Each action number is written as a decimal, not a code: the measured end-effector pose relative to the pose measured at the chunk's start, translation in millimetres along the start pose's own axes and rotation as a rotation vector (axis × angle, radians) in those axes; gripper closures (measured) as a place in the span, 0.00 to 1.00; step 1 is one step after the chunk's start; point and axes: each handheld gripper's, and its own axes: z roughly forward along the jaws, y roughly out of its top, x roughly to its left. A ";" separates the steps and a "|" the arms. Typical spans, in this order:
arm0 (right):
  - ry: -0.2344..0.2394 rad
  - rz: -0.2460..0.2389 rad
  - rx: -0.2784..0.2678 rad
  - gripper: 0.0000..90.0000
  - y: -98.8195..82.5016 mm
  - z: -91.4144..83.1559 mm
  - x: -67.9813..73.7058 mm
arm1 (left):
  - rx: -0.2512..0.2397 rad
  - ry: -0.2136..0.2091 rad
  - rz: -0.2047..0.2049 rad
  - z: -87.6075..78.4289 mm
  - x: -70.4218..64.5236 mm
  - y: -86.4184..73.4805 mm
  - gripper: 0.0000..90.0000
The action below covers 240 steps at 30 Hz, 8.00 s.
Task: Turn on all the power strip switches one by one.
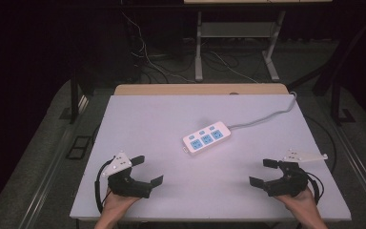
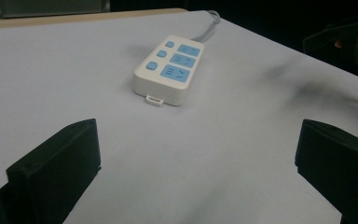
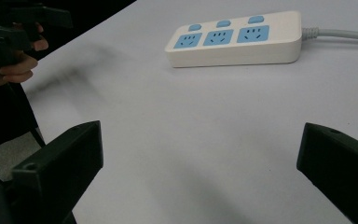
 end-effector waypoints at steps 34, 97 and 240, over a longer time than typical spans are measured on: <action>-0.020 -0.006 0.105 0.00 -1.4 5.1 0.6 | 0.023 -0.011 -0.035 2.1 4.7 -5.8 0.00; 0.046 -0.160 0.194 0.00 104.8 54.4 15.3 | 0.036 -0.045 -0.055 1.4 9.3 -6.2 0.00; 0.074 -0.164 0.361 1.00 131.6 229.4 -9.5 | 0.039 -0.053 -0.039 4.3 13.9 -5.3 0.00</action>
